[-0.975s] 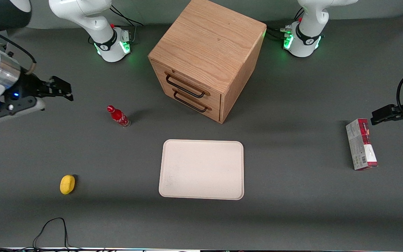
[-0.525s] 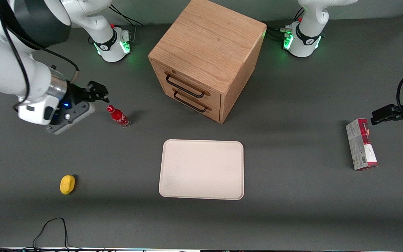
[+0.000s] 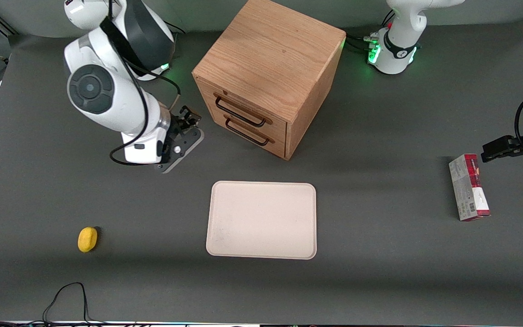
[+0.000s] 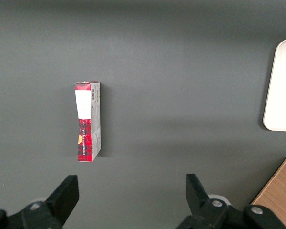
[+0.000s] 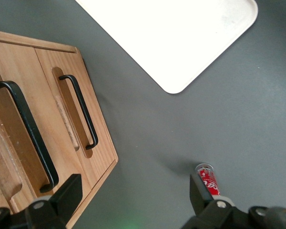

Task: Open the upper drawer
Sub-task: 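Hook the right gripper onto the upper drawer's black handle, then pull the upper drawer outward by its handle with the right gripper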

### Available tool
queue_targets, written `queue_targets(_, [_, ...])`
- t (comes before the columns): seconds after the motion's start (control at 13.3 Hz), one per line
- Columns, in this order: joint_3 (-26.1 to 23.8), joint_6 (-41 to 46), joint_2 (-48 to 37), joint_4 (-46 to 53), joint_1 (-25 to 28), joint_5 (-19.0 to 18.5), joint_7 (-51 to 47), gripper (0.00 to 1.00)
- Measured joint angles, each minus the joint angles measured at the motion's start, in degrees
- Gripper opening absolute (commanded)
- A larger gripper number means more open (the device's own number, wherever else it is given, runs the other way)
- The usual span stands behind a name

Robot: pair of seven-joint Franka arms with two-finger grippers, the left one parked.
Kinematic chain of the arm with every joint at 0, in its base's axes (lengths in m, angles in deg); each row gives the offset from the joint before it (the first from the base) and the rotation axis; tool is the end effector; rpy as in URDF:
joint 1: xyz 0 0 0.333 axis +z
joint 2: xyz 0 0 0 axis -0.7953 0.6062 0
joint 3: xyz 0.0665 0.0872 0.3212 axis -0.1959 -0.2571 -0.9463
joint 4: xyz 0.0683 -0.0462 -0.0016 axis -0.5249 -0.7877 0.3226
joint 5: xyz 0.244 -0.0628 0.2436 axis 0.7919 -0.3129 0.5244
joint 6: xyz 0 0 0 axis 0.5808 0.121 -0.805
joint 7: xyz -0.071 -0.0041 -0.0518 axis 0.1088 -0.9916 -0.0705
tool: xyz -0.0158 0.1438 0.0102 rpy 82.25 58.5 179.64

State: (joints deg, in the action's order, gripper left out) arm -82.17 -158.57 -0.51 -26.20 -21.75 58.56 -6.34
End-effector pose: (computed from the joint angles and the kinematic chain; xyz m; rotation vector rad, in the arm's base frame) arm 0.5193 0.2942 0.4967 -2.7981 -1.0754 0.2823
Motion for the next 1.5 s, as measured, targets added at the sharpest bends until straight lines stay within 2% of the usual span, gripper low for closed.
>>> queue_targets(0.53, [-0.1, 0.3, 3.8, 0.0, 7.1, 0.0, 2.1, 1.00])
queue_targets(0.75, [-0.1, 0.7, 5.3, -0.2, 8.3, 0.5, 2.9, 1.00])
queue_targets(0.97, [-0.1, 0.7, 6.9, -0.3, 8.7, 4.2, 5.8, 1.00])
queue_targets(1.5, [-0.1, 0.8, 8.4, -1.0, 9.1, 8.0, 6.0, 1.00])
